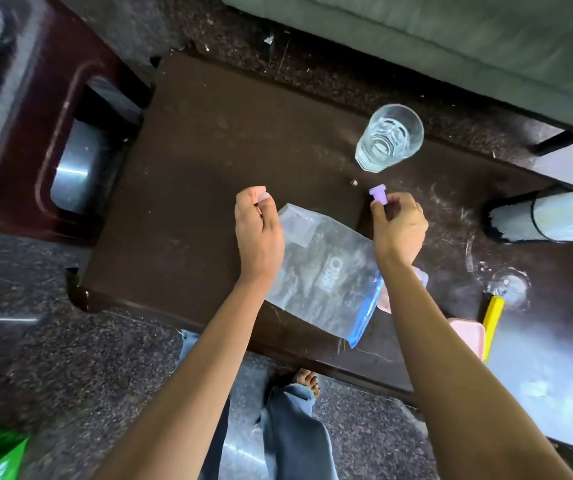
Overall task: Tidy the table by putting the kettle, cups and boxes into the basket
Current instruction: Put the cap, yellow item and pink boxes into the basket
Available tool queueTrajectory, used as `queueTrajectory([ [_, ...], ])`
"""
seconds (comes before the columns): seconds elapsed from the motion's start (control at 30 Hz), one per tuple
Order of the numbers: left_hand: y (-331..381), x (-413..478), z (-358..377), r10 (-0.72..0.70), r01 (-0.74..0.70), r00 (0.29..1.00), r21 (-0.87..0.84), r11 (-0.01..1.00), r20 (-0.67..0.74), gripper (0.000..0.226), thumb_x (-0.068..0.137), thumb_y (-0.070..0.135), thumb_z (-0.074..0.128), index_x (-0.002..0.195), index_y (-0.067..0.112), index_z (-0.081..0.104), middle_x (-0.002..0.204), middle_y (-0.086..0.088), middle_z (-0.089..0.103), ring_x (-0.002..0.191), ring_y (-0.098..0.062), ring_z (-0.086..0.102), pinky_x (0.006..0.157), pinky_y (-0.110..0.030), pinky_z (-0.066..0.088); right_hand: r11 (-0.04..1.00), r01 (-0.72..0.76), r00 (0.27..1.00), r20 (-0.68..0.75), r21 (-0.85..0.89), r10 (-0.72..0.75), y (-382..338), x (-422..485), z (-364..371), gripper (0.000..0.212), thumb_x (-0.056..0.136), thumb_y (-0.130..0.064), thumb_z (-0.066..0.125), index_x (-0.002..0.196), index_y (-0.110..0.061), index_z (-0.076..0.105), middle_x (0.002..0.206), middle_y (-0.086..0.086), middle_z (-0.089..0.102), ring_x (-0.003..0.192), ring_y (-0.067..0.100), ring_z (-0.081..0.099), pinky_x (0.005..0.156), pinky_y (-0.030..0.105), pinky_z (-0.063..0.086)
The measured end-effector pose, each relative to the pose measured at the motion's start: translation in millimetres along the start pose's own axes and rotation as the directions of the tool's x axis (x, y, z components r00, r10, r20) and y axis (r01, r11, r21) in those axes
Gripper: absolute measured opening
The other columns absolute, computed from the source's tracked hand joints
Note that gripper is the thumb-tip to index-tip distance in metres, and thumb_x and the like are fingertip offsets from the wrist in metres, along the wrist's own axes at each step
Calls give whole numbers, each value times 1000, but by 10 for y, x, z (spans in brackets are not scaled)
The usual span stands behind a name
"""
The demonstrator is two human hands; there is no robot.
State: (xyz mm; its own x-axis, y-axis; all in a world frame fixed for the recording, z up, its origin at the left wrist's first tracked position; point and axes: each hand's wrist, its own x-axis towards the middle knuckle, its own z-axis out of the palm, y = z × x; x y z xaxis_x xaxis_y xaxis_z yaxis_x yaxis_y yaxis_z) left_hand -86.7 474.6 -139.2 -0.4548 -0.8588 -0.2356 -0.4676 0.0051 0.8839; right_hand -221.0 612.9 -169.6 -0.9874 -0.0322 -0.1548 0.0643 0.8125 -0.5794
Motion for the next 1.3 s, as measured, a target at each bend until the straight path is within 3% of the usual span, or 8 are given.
queueTrajectory([
  [0.1, 37, 179, -216, -15, 14, 999, -12, 1000, -49, 23, 100, 15, 38, 119, 11, 49, 113, 3, 51, 107, -15, 55, 91, -26, 48, 987, 38, 999, 8, 157, -40, -348, -135, -17, 14, 82, -24, 69, 93, -16, 65, 72, -9, 62, 69, 2, 59, 74, 21, 48],
  [0.2, 132, 437, -494, -22, 15, 993, -61, 998, -114, 24, 100, 14, 36, 119, 8, 49, 113, 0, 52, 108, -18, 56, 93, -31, 49, 954, 133, 987, 50, 270, -152, -849, -255, 38, 13, 78, -17, 72, 91, -16, 67, 69, -14, 60, 63, -9, 57, 67, 3, 41],
  [0.53, 360, 1666, -1865, -29, -35, 929, -165, 986, -368, 25, 97, 31, 36, 110, 14, 49, 117, -8, 58, 110, -26, 56, 97, -45, 45, 784, 403, 812, 211, 472, -545, -3204, -501, 765, 18, 80, -21, 76, 97, -17, 74, 80, -6, 72, 67, -1, 61, 69, 7, 45],
  [0.67, 406, 2076, -2453, -23, -66, 904, -192, 979, -427, 18, 101, 23, 36, 106, 10, 47, 114, -9, 56, 105, -21, 54, 84, -15, 38, 666, 585, 635, 249, 462, -731, -4169, -703, 1206, 18, 79, -24, 75, 96, -19, 74, 77, -11, 69, 68, -1, 60, 72, 17, 50],
  [0.8, 348, 2423, -2845, -38, -75, 864, -203, 976, -501, 19, 100, 14, 38, 109, 0, 48, 109, -7, 53, 95, -11, 50, 77, -3, 33, 482, 763, 404, 265, 431, -876, -4986, -966, 1726, 21, 73, -18, 71, 94, -18, 74, 84, -6, 73, 78, 20, 66, 82, 37, 53],
  [0.97, 180, 2798, -3083, -134, 4, 857, -254, 967, -497, 25, 92, 10, 39, 113, -1, 50, 117, -15, 55, 104, -15, 50, 88, -19, 37, 268, 913, 142, 379, 306, -914, -5772, -1307, 2387, 27, 76, -19, 61, 101, -21, 72, 95, -4, 73, 94, 24, 57, 82, 30, 46],
  [1.17, 107, 3007, -3159, -142, 14, 855, -251, 968, -499, 27, 91, 6, 40, 113, -5, 51, 115, -23, 57, 110, -32, 53, 93, -30, 41, 91, 970, -44, 527, 226, -848, -6239, -1554, 3081, 26, 78, -23, 60, 101, -22, 71, 101, 5, 65, 107, 26, 53, 81, 25, 40],
  [1.3, 73, 3114, -3178, -170, 30, 846, -273, 961, -506, 29, 92, 5, 38, 114, -10, 48, 115, -28, 56, 109, -34, 53, 91, -26, 38, -167, 978, -209, 541, 126, -815, -6390, -1619, 3368, 25, 78, -20, 61, 100, -20, 73, 105, 4, 65, 114, 29, 46, 87, 37, 42],
])
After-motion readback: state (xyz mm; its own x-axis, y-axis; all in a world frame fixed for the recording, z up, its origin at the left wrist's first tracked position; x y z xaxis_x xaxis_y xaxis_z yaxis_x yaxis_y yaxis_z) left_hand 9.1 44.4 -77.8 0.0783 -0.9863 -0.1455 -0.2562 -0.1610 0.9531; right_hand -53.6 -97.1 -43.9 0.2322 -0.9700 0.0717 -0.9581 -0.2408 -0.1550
